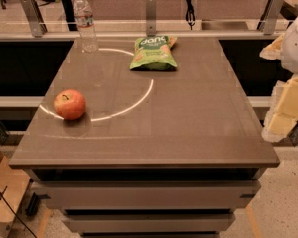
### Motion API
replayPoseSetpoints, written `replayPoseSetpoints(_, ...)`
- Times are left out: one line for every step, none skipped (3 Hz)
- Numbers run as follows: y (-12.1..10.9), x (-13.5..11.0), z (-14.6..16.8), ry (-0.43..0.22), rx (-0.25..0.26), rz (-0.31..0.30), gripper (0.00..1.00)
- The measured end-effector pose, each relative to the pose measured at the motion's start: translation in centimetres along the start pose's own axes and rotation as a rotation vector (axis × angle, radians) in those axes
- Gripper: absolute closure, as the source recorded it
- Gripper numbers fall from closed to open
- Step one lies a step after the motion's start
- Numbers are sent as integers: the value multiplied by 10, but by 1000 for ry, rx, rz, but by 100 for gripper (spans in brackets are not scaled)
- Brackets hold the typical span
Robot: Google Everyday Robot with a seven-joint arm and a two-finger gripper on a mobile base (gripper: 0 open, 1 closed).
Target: Pick green rice chip bag
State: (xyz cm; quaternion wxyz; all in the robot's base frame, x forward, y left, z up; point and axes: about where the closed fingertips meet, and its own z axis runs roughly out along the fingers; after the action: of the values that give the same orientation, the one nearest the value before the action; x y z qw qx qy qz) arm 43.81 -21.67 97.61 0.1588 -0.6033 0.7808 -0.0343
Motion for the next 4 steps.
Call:
replayPoseSetpoints(0, 0, 0, 0, 0, 0, 0)
replayPoseSetpoints(-11, -5, 5, -45, 24, 11, 0)
replayPoseSetpoints(-40, -17, 24, -169, 41, 37, 0)
replayPoseSetpoints(-92, -32, 48, -291, 74, 107, 0)
